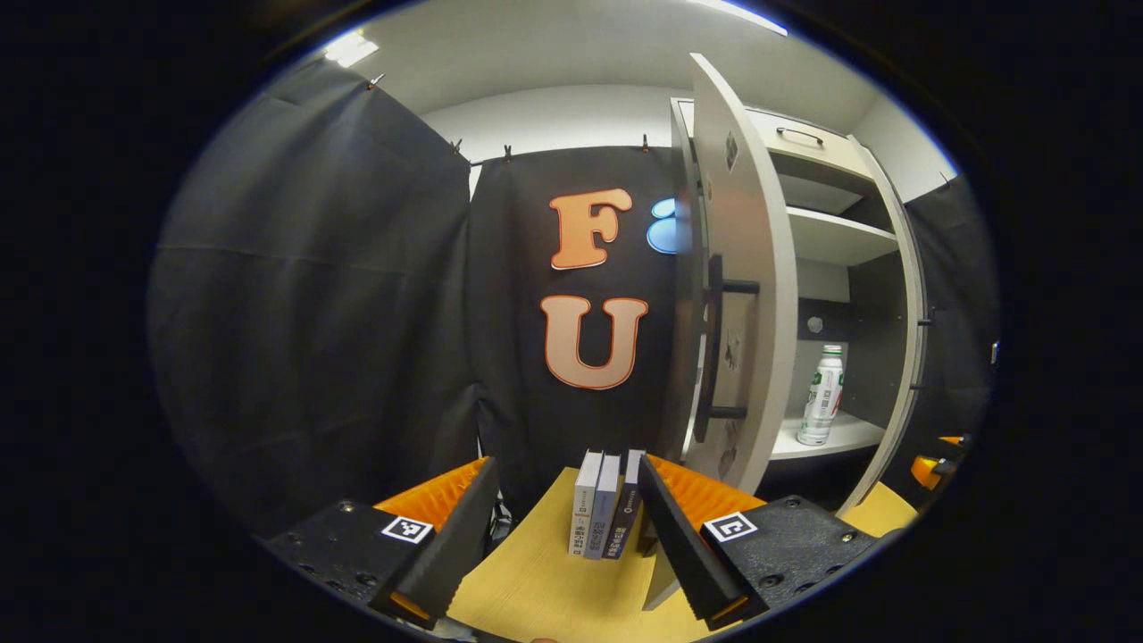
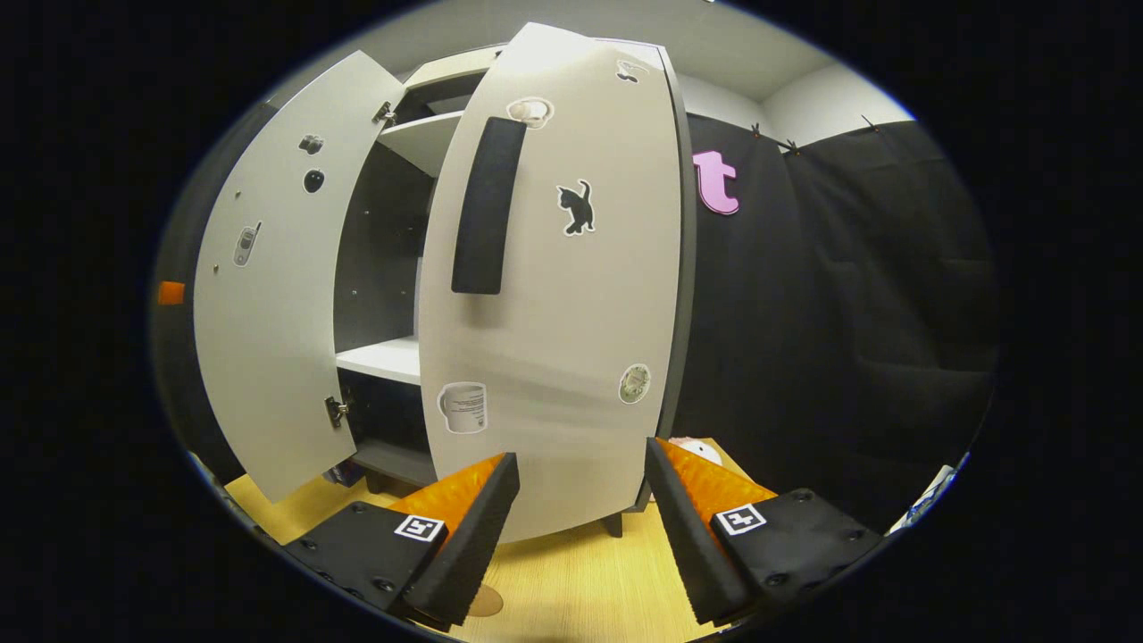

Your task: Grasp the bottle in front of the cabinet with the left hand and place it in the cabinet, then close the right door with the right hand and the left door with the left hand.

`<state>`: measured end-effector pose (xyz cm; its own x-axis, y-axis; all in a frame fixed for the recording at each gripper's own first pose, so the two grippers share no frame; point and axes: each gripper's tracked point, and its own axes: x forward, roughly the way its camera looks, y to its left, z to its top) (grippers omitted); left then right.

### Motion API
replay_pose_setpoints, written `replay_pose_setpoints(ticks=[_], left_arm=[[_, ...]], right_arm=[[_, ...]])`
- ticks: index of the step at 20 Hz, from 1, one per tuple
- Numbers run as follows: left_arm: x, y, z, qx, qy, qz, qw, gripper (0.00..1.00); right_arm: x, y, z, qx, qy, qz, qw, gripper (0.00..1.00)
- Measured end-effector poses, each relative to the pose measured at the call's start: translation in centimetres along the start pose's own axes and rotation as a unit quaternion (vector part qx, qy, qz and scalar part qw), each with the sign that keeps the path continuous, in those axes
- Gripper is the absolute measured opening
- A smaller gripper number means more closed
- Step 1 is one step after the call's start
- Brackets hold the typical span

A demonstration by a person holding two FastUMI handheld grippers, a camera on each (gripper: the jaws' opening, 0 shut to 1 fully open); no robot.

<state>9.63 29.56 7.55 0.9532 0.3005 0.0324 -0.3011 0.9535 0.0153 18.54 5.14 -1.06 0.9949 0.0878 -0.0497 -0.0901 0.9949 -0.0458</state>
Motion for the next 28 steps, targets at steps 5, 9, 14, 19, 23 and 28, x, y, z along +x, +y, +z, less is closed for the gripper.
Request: replay_pose_setpoints(ticks=[5,9,14,19,23,28], left_arm=[[2.6,-0.4,-2.7,0.013,0.018,-0.003,1.000,0.93],[3.8,-1.9,-5.0,0.005,0.038,-0.016,0.999,0.93],[4.4,-3.8,-6.3,-0.011,0.051,-0.032,0.998,0.93],[4.3,-4.7,-6.3,0.013,0.052,-0.034,0.998,0.95],[3.9,-4.9,-6.7,0.007,0.059,-0.030,0.998,0.95],[3.2,-5.5,-6.4,0.012,0.055,-0.029,0.998,0.95]], right_arm=[[-1.5,-1.0,0.7,0.002,-0.003,-0.011,1.000,0.95],[-2.6,-2.1,1.9,0.010,-0.014,-0.020,1.000,0.95],[-3.7,-3.6,2.8,0.023,-0.022,-0.028,0.999,0.88],[-4.8,-5.2,3.0,0.022,-0.023,-0.039,0.999,0.88],[-5.8,-6.0,3.5,0.025,-0.026,-0.042,0.998,0.95],[-7.0,-6.9,4.3,0.030,-0.040,-0.040,0.998,0.95]])
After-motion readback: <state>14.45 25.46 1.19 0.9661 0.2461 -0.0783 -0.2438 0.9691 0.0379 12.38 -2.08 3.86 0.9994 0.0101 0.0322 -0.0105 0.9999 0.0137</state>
